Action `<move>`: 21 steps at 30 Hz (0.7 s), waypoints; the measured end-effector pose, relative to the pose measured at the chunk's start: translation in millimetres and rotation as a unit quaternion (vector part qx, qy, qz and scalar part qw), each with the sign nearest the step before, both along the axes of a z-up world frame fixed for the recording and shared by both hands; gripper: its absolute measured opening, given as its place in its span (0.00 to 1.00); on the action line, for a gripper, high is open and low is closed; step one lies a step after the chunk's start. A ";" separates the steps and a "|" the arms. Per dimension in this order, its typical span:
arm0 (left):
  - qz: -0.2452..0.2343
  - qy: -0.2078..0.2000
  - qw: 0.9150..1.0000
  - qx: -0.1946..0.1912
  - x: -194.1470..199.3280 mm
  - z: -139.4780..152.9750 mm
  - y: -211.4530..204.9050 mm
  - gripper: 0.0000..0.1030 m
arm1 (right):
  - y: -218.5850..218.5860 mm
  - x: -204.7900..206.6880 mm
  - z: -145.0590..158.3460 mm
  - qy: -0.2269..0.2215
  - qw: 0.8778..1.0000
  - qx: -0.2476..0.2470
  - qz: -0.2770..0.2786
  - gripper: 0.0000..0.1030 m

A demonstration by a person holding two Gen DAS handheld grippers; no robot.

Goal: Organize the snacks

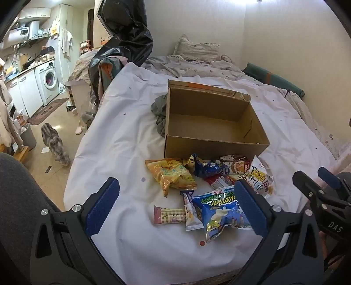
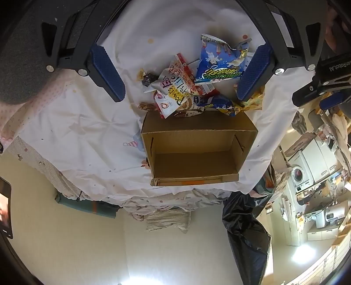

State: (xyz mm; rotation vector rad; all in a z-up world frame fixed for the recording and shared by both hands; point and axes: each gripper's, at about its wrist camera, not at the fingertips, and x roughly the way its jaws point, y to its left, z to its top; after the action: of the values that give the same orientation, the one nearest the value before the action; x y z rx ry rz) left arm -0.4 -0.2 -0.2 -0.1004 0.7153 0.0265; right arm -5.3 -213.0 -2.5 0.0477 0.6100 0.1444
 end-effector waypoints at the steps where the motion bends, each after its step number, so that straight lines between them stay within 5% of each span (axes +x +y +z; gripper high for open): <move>1: 0.000 0.000 1.000 0.001 -0.6 0.4 -0.2 1.00 | -0.3 -0.3 0.1 -0.001 1.000 -0.001 -0.001 1.00; 21: -0.007 -0.004 1.000 0.004 0.6 -0.9 -3.3 1.00 | 0.5 2.1 -1.0 0.011 1.000 0.000 -0.001 1.00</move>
State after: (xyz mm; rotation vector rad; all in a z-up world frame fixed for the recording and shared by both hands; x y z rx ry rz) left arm 0.2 -3.5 -1.1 -0.0881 0.7085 0.0150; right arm -3.3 -212.5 -3.5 0.0492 0.6322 0.1421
